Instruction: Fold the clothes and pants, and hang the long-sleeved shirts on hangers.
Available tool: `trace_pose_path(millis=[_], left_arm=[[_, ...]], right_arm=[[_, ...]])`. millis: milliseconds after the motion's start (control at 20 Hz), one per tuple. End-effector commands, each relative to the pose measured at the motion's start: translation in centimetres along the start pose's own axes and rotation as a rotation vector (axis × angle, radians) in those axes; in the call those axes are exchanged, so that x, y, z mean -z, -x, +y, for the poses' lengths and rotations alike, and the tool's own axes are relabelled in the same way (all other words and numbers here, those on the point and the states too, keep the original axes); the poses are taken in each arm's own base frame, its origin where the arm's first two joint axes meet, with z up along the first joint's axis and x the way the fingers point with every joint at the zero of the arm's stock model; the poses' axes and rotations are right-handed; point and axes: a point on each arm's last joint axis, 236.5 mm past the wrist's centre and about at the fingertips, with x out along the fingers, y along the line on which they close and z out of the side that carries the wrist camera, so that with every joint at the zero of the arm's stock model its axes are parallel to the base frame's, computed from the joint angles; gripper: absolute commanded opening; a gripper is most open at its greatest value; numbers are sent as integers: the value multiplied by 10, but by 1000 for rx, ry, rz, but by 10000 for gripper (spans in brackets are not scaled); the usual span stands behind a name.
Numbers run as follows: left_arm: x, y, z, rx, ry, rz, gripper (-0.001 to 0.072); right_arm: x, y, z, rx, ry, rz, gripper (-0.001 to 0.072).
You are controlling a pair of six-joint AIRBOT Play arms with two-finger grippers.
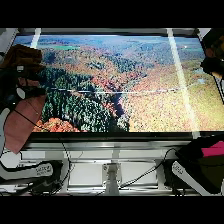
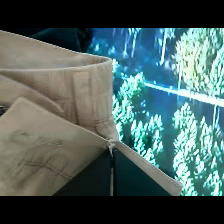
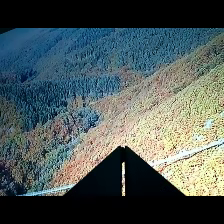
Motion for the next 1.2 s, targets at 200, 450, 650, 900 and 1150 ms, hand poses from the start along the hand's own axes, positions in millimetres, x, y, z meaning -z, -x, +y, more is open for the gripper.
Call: trace_pose_path(millis=[200,450,650,900,1150], left_arm=[[-3,12,-10,5,-67,14,6],[-23,42,-67,84,-169,-19,5],[-39,68,-158,207,-396,-98,5],[-49,141,-322,497,-494,-273,5],[-48,234,-439,708,-571,-546,8]], right_arm=[[0,0,0,-1,0,0,21],[2,0,1,-3,-1,9,21],[4,0,2,-7,-3,17,21],[18,1,5,-21,-1,75,21],[32,2,7,-29,6,137,20]])
